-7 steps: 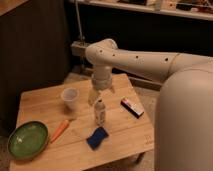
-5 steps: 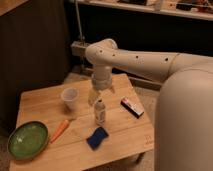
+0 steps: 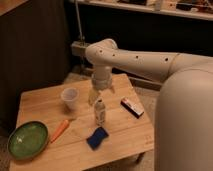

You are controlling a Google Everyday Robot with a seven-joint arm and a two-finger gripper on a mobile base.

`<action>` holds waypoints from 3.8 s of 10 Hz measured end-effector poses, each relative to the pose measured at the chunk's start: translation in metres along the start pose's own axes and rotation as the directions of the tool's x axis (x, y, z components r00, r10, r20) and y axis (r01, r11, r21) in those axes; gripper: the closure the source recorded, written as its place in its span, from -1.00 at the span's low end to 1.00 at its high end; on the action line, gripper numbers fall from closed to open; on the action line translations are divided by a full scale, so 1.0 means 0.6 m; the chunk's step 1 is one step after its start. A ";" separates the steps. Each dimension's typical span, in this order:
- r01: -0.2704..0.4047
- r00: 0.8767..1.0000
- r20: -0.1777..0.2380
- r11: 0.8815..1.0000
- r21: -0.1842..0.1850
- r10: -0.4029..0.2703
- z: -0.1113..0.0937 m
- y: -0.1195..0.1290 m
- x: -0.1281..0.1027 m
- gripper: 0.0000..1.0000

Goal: Place the eraser in the ceramic cup

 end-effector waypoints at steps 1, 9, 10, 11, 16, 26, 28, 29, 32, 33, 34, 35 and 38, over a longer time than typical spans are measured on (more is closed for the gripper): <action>0.000 1.000 0.000 1.000 0.000 0.000 0.000 0.000 0.000 -0.60; 0.000 1.000 0.000 1.000 0.000 0.000 0.000 0.000 0.000 -0.60; 0.000 1.000 0.000 1.000 0.000 0.000 0.000 0.000 0.000 -0.60; 0.000 1.000 0.000 1.000 0.000 0.000 0.000 0.000 0.000 -0.60; -0.031 0.999 0.044 0.999 0.009 0.030 -0.008 -0.083 0.013 -0.60; -0.054 0.972 0.229 0.998 0.012 0.050 -0.033 -0.321 0.064 -0.60; -0.029 0.971 0.239 1.000 0.006 0.027 -0.014 -0.312 0.064 -0.60; -0.012 0.967 0.253 1.000 0.001 0.011 0.007 -0.310 0.065 -0.60; 0.055 0.957 0.286 0.998 0.006 -0.054 0.092 -0.307 0.071 -0.60; 0.079 0.955 0.286 0.997 0.013 -0.080 0.121 -0.305 0.065 -0.60; 0.096 0.956 0.278 0.995 0.016 -0.097 0.145 -0.305 0.058 -0.60; 0.108 0.958 0.267 0.994 0.012 -0.107 0.162 -0.304 0.052 -0.60; 0.111 0.958 0.264 0.994 0.012 -0.110 0.166 -0.306 0.051 -0.60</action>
